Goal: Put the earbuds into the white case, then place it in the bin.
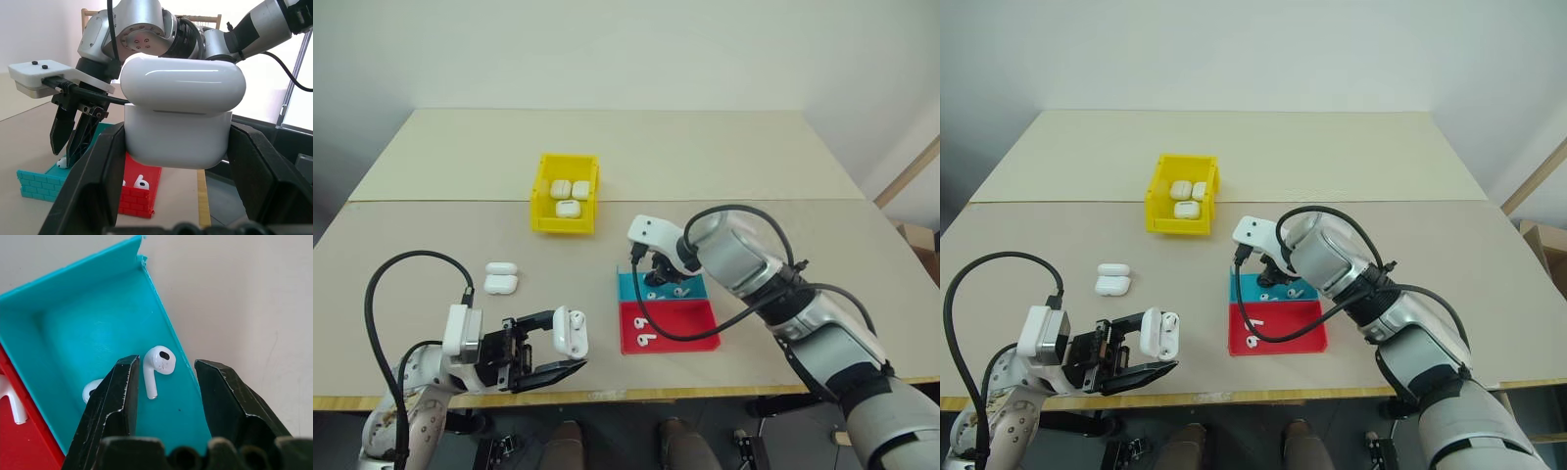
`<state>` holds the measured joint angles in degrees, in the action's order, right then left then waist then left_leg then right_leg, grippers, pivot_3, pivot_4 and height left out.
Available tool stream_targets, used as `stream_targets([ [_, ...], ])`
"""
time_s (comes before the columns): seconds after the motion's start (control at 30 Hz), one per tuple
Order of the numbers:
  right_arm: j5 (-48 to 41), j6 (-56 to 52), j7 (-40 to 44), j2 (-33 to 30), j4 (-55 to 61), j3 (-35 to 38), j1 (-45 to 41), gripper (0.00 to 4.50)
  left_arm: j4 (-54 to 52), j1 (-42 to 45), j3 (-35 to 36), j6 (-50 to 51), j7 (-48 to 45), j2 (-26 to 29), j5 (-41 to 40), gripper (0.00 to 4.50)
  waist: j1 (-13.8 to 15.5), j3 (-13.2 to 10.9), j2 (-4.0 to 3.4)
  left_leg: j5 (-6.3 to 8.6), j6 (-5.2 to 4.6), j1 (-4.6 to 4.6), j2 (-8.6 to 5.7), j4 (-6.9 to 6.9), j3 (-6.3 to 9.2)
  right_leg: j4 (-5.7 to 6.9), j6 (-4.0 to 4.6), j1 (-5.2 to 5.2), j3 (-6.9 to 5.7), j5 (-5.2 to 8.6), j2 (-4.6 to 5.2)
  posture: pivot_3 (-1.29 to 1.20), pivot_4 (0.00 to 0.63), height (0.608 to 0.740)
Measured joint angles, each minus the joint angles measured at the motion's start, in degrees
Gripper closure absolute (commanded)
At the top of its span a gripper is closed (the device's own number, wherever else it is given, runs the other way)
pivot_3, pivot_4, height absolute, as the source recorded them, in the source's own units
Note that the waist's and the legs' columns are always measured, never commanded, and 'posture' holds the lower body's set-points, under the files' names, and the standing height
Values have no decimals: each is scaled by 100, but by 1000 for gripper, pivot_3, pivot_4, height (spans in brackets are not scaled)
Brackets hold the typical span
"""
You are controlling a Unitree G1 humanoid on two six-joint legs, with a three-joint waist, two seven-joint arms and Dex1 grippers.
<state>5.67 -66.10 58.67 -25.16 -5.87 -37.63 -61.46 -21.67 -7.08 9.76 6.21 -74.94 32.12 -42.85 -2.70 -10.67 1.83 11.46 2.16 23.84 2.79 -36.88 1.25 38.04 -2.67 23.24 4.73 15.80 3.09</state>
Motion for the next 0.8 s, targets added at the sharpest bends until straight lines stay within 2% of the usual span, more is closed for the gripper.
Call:
stream_targets([
  [0.8,-245,-9,-19,3,-269,-278,-98,2274,-1,-26,0,-2,37,-1,1,1699,1,0,0,0,0,0,0,0,0,0,0,0,0,0,0,0,150,740],
])
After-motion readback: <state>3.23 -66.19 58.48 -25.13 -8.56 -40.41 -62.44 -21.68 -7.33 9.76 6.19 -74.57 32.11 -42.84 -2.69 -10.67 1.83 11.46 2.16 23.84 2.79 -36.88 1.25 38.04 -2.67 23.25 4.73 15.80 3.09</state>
